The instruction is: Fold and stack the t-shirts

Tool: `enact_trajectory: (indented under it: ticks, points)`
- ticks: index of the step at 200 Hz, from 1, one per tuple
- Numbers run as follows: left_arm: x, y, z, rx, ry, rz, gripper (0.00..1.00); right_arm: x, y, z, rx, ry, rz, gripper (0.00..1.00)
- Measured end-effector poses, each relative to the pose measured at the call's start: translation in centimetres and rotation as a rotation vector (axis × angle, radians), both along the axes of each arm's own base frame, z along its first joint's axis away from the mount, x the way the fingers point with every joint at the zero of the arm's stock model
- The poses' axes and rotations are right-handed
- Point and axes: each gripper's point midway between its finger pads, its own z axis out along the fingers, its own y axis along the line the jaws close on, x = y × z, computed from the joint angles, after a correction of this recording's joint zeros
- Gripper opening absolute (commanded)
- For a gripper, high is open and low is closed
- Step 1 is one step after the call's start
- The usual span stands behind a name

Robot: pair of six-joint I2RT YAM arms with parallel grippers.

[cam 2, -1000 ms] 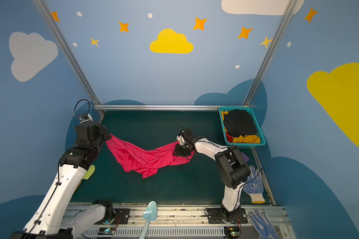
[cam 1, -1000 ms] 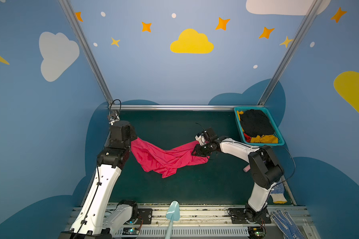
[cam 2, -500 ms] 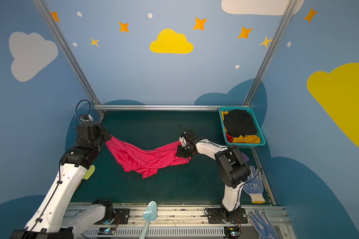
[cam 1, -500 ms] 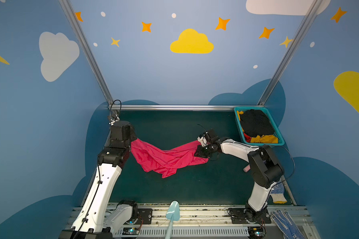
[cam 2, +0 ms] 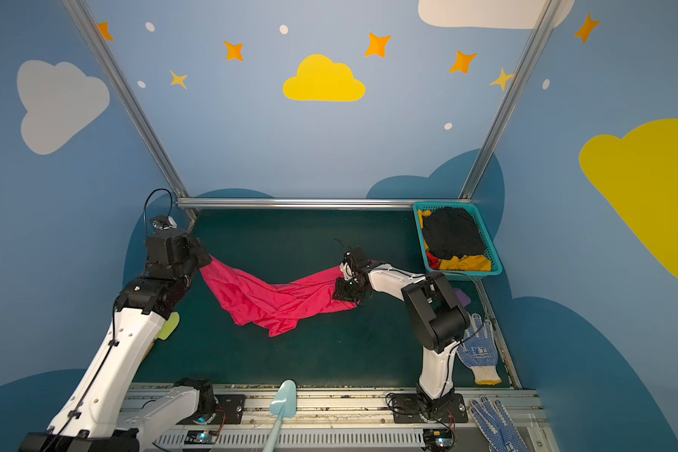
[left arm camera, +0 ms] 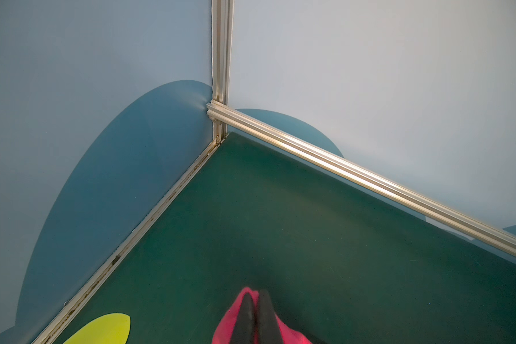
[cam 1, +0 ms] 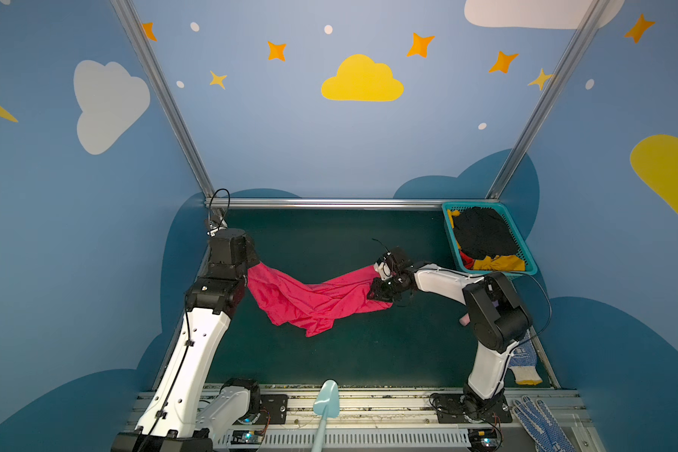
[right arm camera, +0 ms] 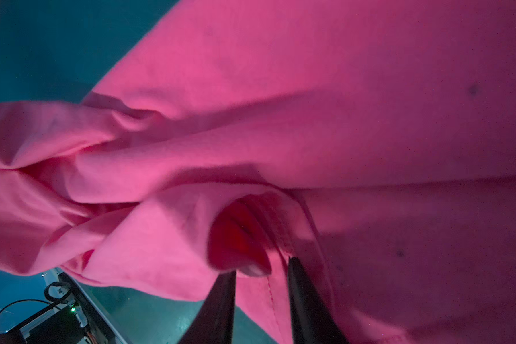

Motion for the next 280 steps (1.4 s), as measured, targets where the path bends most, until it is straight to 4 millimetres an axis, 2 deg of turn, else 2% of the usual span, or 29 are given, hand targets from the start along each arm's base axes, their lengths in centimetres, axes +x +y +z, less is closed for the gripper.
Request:
enact_trajectory:
  ticks: [82,161,188,229,258,280]
  points:
    - [0.0,-0.1,-0.1,-0.006,0.001,-0.004,0.05,0.1,0.2,0.1,0.013,0.007,-0.006,0.27]
    - [0.0,-0.1,-0.4,-0.005,0.009,-0.004,0.05,0.5,0.9,0.3,0.037,0.004,-0.001,0.26]
    - [0.0,-0.1,-0.4,-0.005,0.009,-0.004,0.05,0.6,1.0,0.2,0.035,0.005,-0.001,0.18]
    - [0.0,-0.1,-0.4,-0.005,0.009,-0.004,0.05,0.7,1.0,0.2,0.035,0.006,-0.004,0.0]
    - [0.0,-0.1,-0.4,-0.005,0.008,-0.004,0.05,0.6,0.8,0.5,0.026,0.009,-0.001,0.0]
    - [0.0,-0.2,-0.4,-0.01,0.008,-0.012,0.05,0.5,0.5,2.0,0.016,-0.014,0.006,0.0]
